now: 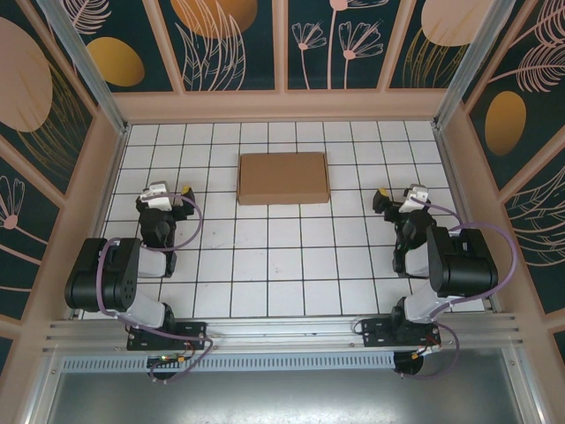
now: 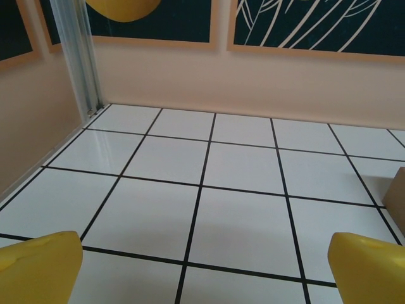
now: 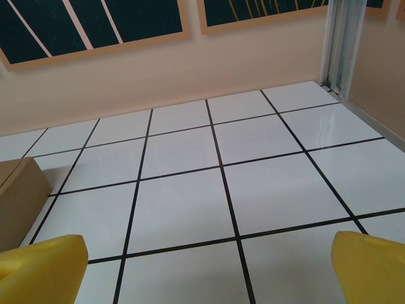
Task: Fold the paper box
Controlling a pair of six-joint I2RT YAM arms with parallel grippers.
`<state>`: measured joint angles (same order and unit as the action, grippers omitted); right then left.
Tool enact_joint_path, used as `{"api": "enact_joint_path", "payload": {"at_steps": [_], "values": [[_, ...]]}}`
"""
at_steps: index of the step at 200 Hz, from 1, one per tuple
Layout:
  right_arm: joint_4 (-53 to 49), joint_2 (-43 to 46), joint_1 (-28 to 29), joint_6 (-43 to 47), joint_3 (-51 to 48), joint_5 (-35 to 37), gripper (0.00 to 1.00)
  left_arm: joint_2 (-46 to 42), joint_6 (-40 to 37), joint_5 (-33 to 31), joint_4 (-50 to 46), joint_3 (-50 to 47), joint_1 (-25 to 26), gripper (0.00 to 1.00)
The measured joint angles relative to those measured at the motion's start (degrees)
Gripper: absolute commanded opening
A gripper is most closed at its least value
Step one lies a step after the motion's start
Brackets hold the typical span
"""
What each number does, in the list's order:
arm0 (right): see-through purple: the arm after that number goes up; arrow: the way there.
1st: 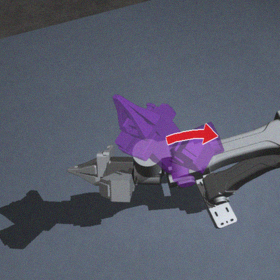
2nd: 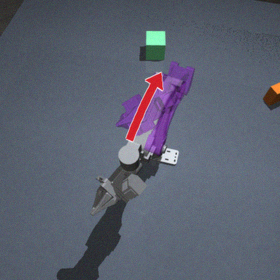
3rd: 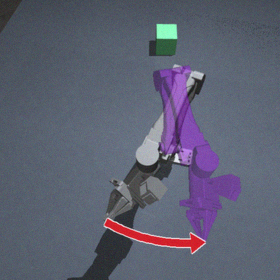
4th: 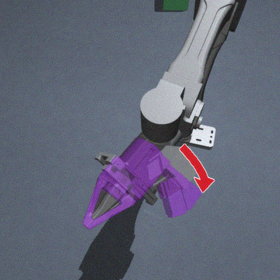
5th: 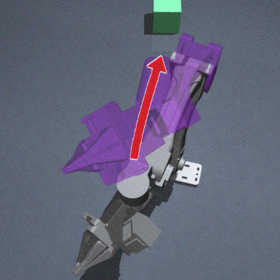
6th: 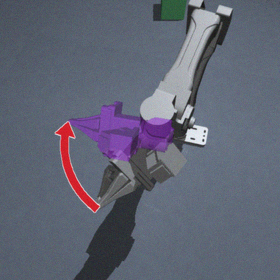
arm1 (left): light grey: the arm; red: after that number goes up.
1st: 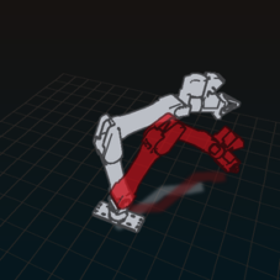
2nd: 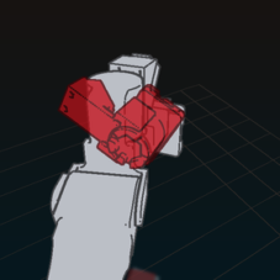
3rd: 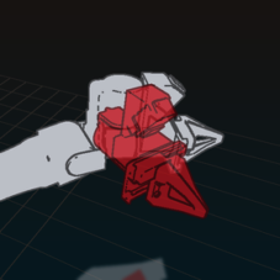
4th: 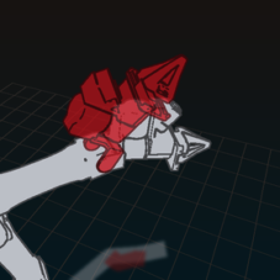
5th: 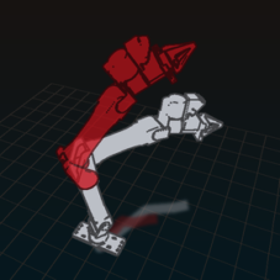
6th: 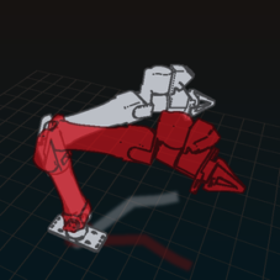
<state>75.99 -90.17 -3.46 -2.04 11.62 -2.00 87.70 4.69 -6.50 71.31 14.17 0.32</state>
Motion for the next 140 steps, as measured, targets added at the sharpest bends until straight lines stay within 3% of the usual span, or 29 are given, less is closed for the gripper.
{"api": "enact_joint_path", "payload": {"at_steps": [140], "values": [[0.00, 0.00, 1.38, 0.20, 0.00, 1.05, 0.99, 0.00, 0.00, 0.09, 0.02, -0.02, 0.00, 0.99]]}}
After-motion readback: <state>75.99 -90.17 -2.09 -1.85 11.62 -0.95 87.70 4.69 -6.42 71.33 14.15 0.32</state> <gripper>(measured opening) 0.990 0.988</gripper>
